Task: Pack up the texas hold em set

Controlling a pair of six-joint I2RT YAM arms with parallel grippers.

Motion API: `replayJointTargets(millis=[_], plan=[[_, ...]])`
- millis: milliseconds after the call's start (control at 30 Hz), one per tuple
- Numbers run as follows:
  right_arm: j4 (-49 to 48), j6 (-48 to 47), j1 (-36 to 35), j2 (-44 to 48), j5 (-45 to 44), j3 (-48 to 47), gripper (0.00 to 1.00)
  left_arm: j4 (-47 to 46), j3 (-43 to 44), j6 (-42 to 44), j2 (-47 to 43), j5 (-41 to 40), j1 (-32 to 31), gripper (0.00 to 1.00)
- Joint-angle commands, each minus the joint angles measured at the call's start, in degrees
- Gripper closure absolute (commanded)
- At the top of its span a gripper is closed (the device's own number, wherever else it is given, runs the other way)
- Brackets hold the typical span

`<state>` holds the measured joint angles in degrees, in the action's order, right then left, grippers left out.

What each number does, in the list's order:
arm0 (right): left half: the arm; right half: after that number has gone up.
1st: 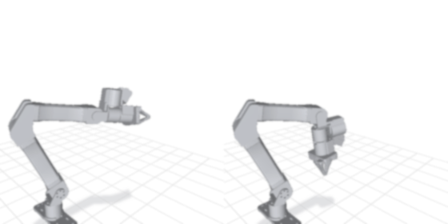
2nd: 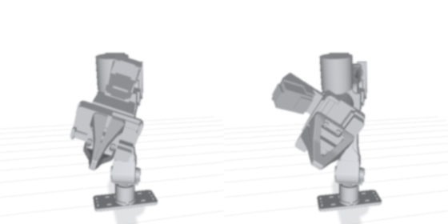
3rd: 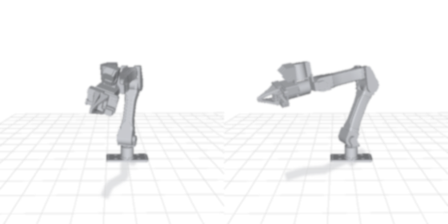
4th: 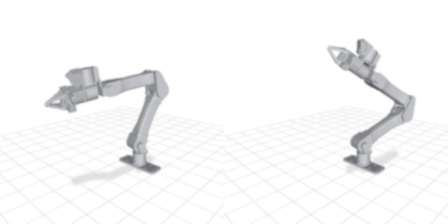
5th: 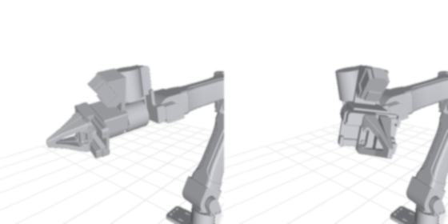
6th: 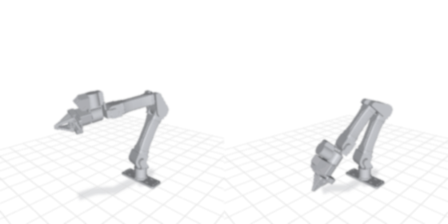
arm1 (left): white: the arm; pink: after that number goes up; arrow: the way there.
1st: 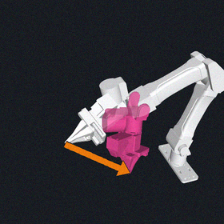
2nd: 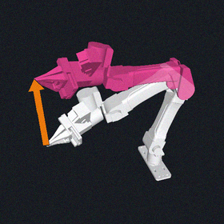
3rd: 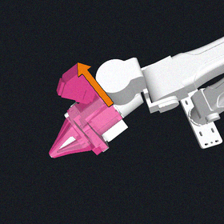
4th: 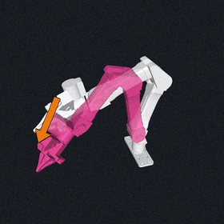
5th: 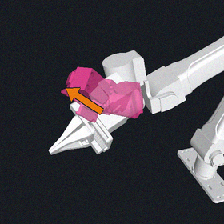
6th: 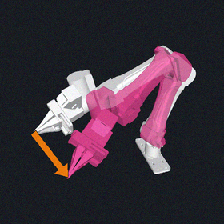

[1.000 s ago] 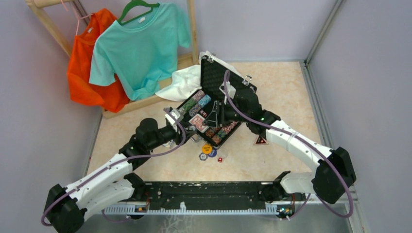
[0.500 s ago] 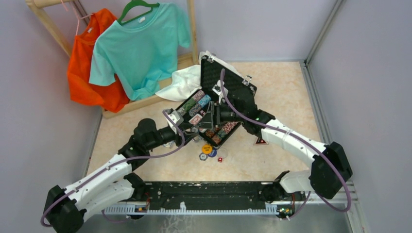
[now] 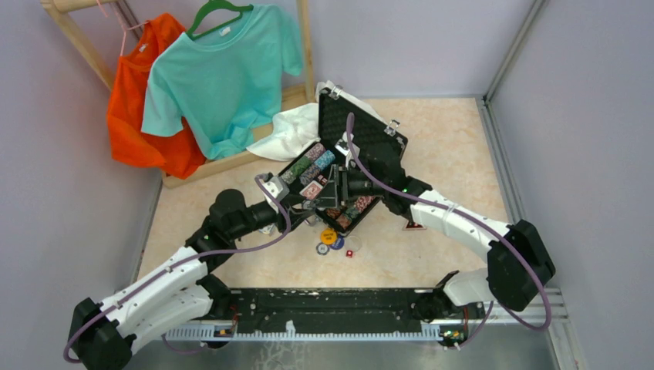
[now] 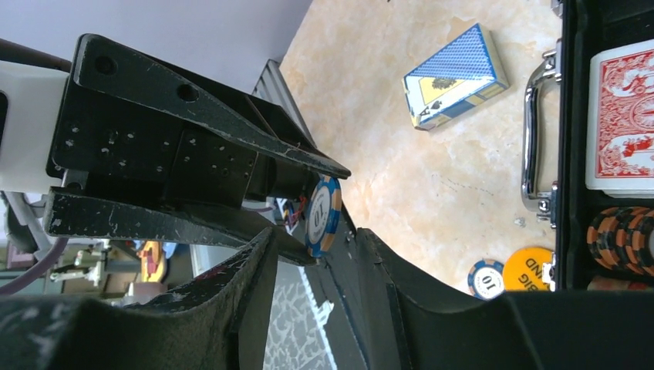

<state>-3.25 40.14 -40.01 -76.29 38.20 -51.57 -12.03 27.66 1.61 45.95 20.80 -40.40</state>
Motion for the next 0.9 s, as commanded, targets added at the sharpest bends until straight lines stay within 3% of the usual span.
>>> replayJointTargets(millis=[0, 233, 433, 567, 733, 867], plan=[[-6.8, 1.9, -0.2, -0.7, 3.1, 0.3, 0.58, -1.7, 0.8, 1.1, -0.1, 0.2, -0.4, 0.49], [-8.4, 3.6, -0.2, -1.5, 3.7, 0.9, 0.70, -1.5, 0.7, 1.1, 0.0, 0.2, -0.4, 0.49], [-8.2, 3.5, -0.2, -1.7, 3.5, 0.9, 0.73, -1.5, 0.8, 1.2, -0.2, -0.1, -0.4, 0.49], [-7.7, 3.1, -0.2, -1.9, 3.3, 0.9, 0.81, -1.4, 0.7, 1.2, -0.6, -0.4, -0.4, 0.49], [-6.2, 2.0, -0.1, -2.3, 2.8, 0.3, 0.99, -1.5, 0.5, 1.1, -1.2, -0.5, -0.4, 0.50], [-5.2, 1.3, -0.2, -2.5, 1.9, -0.2, 1.00, -1.4, 0.6, 1.1, -1.4, -0.9, -0.4, 0.49]])
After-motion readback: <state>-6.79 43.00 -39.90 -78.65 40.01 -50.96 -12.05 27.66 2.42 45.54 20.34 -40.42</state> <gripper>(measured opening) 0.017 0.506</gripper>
